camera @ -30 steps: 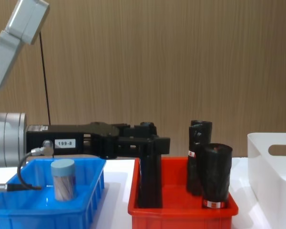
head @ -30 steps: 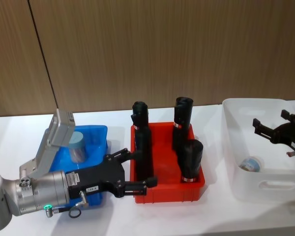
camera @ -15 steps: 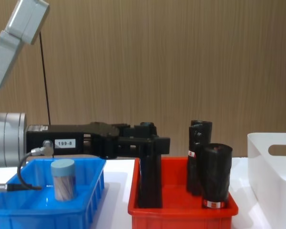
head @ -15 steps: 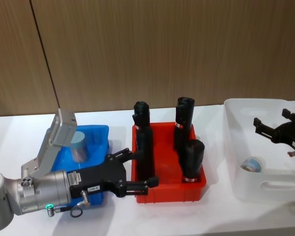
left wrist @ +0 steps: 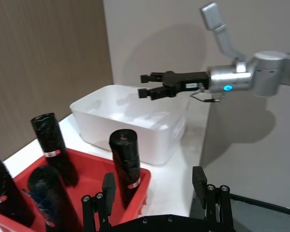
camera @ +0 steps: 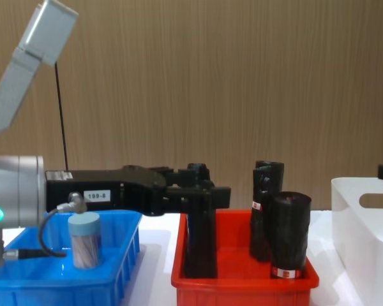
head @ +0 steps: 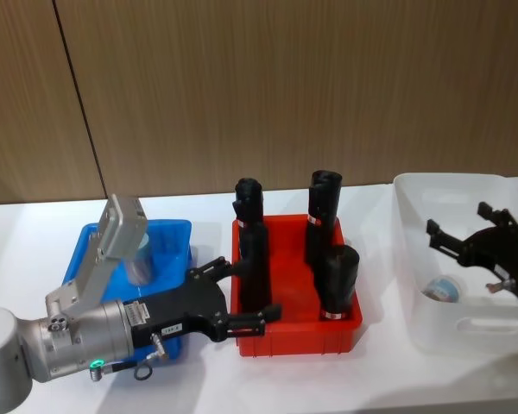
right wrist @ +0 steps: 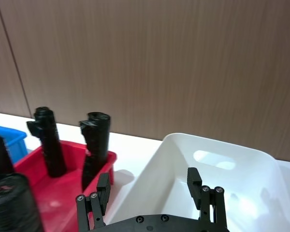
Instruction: Pick the cotton swabs from the blue box and place them into the white box.
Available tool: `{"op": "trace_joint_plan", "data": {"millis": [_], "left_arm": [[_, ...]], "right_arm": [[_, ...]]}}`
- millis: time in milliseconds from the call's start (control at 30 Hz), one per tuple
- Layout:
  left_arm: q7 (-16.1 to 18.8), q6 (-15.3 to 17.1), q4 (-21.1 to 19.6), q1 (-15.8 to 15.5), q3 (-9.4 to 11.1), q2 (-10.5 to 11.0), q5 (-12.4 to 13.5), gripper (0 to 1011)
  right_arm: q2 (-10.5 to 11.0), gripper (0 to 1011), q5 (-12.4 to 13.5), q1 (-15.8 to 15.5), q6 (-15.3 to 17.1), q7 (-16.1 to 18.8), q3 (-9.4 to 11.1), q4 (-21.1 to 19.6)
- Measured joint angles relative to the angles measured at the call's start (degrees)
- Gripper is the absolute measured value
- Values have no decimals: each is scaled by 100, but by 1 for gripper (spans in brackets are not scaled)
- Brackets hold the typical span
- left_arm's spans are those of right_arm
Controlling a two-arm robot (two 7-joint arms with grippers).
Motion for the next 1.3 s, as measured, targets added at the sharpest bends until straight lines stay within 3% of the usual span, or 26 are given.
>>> {"op": "trace_joint_plan", "data": {"millis": [800,1300], "left_arm": [[1772,-239,-423,320,205,-98,451,1003],[2907,-388,-694,526,343,-160,737,1003]], "right_arm": [[-569,1002,-681,-1304,-71,-600,-27,-1630],[-662,1002,-795,-1522,-81,-703,-33,-1896]]}}
